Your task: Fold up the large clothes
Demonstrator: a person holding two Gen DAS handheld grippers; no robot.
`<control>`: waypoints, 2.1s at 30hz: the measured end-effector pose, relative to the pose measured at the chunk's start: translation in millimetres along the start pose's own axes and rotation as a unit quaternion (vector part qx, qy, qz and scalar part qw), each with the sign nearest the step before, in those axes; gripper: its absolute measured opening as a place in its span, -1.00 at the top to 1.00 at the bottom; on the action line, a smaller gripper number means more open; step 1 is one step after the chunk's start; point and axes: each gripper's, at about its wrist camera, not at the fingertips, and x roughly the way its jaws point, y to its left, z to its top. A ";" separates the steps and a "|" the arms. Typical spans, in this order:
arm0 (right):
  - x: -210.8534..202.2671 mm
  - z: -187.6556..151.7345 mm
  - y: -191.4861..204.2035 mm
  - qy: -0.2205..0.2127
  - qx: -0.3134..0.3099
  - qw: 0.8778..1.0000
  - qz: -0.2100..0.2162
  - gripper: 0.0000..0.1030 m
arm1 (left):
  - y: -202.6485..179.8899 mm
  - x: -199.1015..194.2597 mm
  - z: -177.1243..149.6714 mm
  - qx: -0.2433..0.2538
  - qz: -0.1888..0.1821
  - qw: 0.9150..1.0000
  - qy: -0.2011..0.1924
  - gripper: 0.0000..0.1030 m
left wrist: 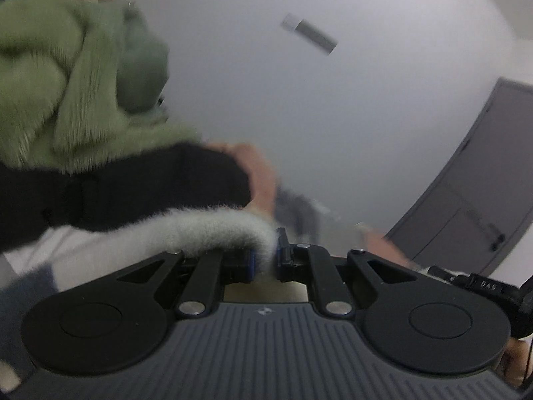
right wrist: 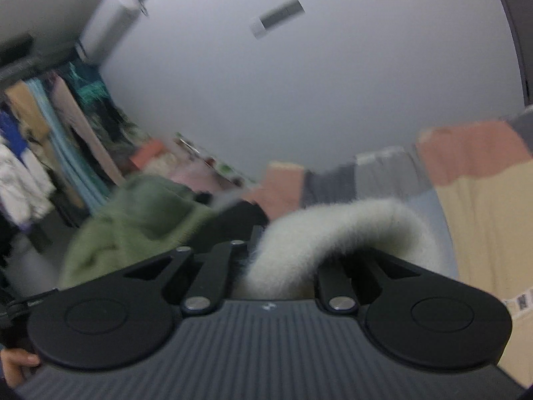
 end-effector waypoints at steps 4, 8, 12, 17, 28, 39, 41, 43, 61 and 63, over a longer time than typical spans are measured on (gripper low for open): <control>53.5 -28.1 -21.0 0.028 -0.015 0.999 -0.020 0.71 | 32.6 60.7 -22.2 -0.002 0.026 0.999 0.044 0.74; 85.8 -50.1 -37.6 0.060 -0.014 0.997 -0.039 0.69 | 53.9 97.0 -40.2 -0.012 0.047 0.995 0.082 0.75; 100.2 -61.7 -50.9 0.079 0.002 0.995 -0.054 0.68 | 58.4 114.4 -49.0 -0.013 0.060 0.994 0.094 0.75; 102.9 -64.5 -56.2 0.086 0.016 0.995 -0.057 0.63 | 50.0 111.3 -52.1 0.009 0.075 0.992 0.102 0.71; 47.3 -62.0 -22.5 0.049 -0.018 0.997 -0.064 0.00 | -1.3 24.4 -49.1 0.047 0.088 0.991 0.091 0.14; -93.6 -88.5 48.6 0.016 -0.075 0.997 -0.017 0.00 | -67.3 -131.0 -105.8 0.105 0.079 0.990 0.056 0.14; -115.6 -103.0 61.5 0.016 -0.089 0.996 -0.007 0.00 | -72.2 -154.2 -120.6 0.109 0.077 0.990 0.052 0.14; -133.4 -118.0 69.9 0.015 -0.094 0.995 0.006 0.00 | -76.1 -176.3 -136.4 0.111 0.077 0.990 0.047 0.14; -130.5 -205.1 76.8 0.046 -0.133 0.990 0.004 0.00 | -64.9 -197.5 -192.4 0.109 0.056 0.991 0.053 0.14; -108.0 -201.7 75.2 0.056 -0.130 0.990 -0.003 0.00 | -56.2 -189.6 -190.0 0.104 0.054 0.991 0.064 0.14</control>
